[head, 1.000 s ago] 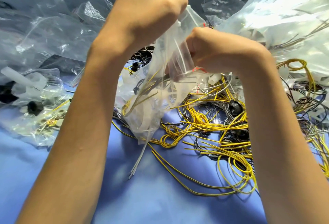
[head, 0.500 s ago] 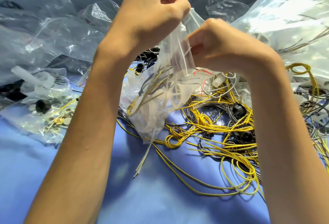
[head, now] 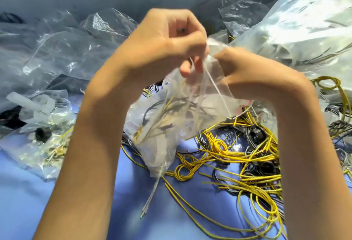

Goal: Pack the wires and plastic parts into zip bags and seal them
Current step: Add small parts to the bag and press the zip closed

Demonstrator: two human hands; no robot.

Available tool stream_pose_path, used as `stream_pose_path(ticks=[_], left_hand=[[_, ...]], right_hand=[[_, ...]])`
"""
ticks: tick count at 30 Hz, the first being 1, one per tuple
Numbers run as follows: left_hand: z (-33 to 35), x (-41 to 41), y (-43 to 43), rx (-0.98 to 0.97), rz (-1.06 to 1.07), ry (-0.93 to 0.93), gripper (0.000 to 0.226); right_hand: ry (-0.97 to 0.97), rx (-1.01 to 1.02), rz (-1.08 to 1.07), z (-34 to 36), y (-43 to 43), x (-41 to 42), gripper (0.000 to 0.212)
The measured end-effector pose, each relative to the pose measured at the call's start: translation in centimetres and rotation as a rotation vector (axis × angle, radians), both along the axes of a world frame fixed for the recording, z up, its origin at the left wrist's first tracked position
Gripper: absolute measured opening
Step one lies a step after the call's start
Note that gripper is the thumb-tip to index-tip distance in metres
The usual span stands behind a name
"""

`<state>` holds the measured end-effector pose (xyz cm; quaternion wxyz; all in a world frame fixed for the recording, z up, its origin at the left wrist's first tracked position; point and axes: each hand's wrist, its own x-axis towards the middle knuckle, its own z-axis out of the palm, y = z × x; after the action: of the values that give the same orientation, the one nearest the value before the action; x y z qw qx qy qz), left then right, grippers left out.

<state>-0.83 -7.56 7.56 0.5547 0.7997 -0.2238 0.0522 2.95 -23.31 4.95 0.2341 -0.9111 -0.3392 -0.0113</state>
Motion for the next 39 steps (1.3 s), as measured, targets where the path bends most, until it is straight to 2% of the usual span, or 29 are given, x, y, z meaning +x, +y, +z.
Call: stream_pose_path(ticks=[2, 4, 7, 10, 13, 14, 17, 19, 21, 24, 26, 29, 31, 33, 35, 37, 38, 39], left_hand=[[-0.7, 0.3, -1.0, -0.028, -0.050, 0.077, 0.023], [-1.3, 0.6, -1.6, -0.085, -0.134, 0.146, 0.021], [-1.4, 1.0, -1.6, -0.110, -0.224, 0.172, 0.007], [-1.4, 1.5, -0.4, -0.061, -0.142, 0.158, 0.008], [-1.4, 1.9, 1.3, -0.031, -0.022, 0.152, 0.010], [-1.4, 2.0, 1.9, -0.034, 0.014, 0.148, 0.010], [-1.4, 2.2, 3.4, -0.062, 0.109, 0.132, 0.005], [-1.7, 2.7, 4.0, -0.042, 0.151, 0.136, 0.015], [-2.5, 3.1, 4.5, 0.022, 0.166, 0.174, 0.019], [-3.5, 3.6, 4.9, 0.175, 0.097, 0.255, 0.011], [-3.7, 3.7, 5.2, 0.227, 0.040, 0.284, 0.010], [-3.6, 3.5, 5.3, 0.264, -0.002, 0.277, 0.013], [-3.6, 3.3, 5.4, 0.320, -0.004, 0.270, 0.014], [-3.6, 3.0, 5.7, 0.401, -0.010, 0.281, 0.015], [-3.6, 2.6, 5.8, 0.489, -0.030, 0.301, 0.015], [-3.3, 2.5, 5.6, 0.584, -0.040, 0.300, 0.026], [-3.2, 2.5, 5.3, 0.621, -0.047, 0.298, 0.037], [-3.2, 2.5, 5.0, 0.647, -0.060, 0.302, 0.050]], right_hand=[[0.062, 0.012, 0.026, -0.7, -0.7, 0.5, 0.023], [0.173, 0.034, 0.029, -1.5, -1.4, 1.1, 0.018], [0.194, 0.075, 0.084, -2.9, -2.2, 2.1, 0.019], [0.303, 0.181, 0.078, -3.9, -2.3, 2.4, 0.027], [0.401, 0.241, 0.101, -4.6, -2.4, 2.7, 0.019], [0.445, 0.290, 0.082, -4.4, -2.3, 2.8, 0.022], [0.450, 0.311, 0.085, -3.9, -2.3, 2.9, 0.052], [0.420, 0.325, 0.048, -3.2, -2.7, 2.5, 0.063], [0.295, 0.277, -0.036, -2.9, -3.6, 2.3, 0.052], [0.134, 0.188, -0.201, -2.3, -5.1, 1.9, 0.032], [0.192, 0.220, -0.221, -2.0, -5.5, 1.4, 0.022], [0.233, 0.153, -0.229, -1.8, -4.9, 1.3, 0.021], [0.265, 0.126, -0.201, -1.8, -4.1, 1.5, 0.031], [0.410, 0.181, -0.076, -2.0, -2.9, 1.4, 0.038], [0.650, 0.307, -0.018, -2.6, -1.8, 1.5, 0.020], [0.746, 0.363, -0.078, -2.9, -1.0, 1.8, 0.047], [0.719, 0.328, -0.060, -3.2, -1.0, 1.9, 0.045], [0.659, 0.287, -0.030, -3.2, -0.9, 2.0, 0.031]])
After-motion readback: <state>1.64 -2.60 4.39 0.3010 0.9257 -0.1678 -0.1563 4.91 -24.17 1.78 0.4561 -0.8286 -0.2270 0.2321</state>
